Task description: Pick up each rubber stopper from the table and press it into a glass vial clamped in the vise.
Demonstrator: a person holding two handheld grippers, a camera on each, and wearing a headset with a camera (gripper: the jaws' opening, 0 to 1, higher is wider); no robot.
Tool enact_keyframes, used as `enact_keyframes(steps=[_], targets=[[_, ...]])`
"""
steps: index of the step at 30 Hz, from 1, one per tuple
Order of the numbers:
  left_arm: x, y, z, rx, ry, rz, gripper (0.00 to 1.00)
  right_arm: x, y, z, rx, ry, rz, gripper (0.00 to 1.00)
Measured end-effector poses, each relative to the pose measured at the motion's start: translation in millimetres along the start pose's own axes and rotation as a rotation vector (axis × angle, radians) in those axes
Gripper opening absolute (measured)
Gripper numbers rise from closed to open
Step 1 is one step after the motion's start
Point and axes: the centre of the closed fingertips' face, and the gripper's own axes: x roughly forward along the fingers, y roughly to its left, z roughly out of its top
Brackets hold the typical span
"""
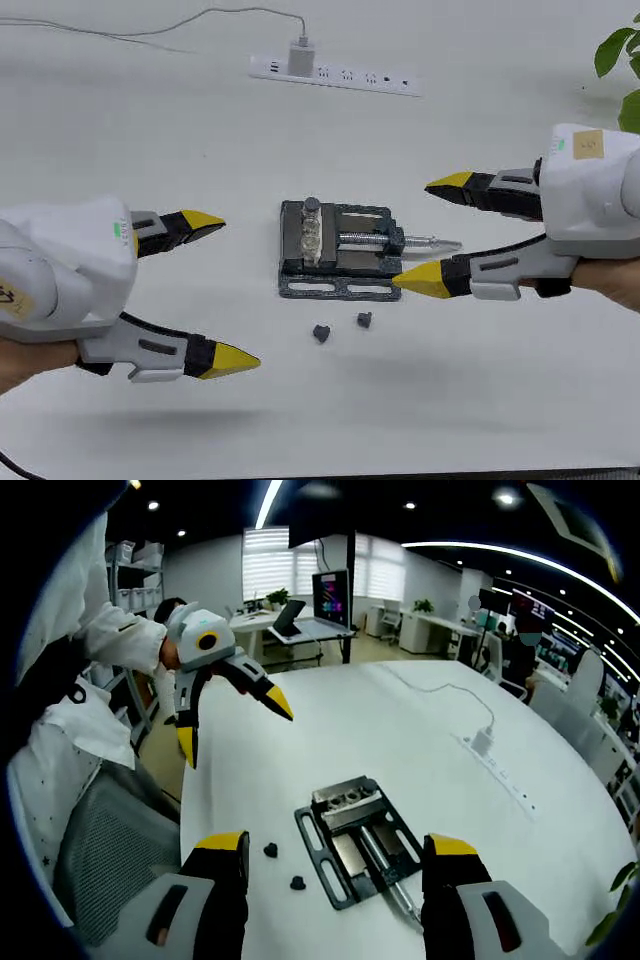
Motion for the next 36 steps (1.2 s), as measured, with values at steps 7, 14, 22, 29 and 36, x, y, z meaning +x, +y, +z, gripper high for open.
enact_keyframes(steps=[7, 14, 22, 29, 36], targets=[[5.4, 0.9, -0.1, 0.026, 0.028, -0.017, 0.81, -5.1, 7.1, -9.2, 0.015, -0.046, 0.011, 0.76], [11.8, 1.0, -0.2, 0.068, 0.061, -0.048, 0.78, -7.5, 12.9, -20.0, 0.021, -0.074, 0.024, 0.83], [18.8, 2.1, -6.1, 0.118, 0.114, -0.083, 0.7, -12.3, 13.2, -30.2, 0.039, -0.112, 0.016, 0.85], [28.8, -1.7, -8.0, 0.192, 0.161, -0.122, 0.59, -13.0, 17.5, -36.7, 0.045, -0.13, 0.022, 0.87], [43.9, -5.6, -13.3, 0.281, 0.213, -0.178, 0.44, -15.1, 17.8, -41.3, 0.048, -0.142, 0.023, 0.89]])
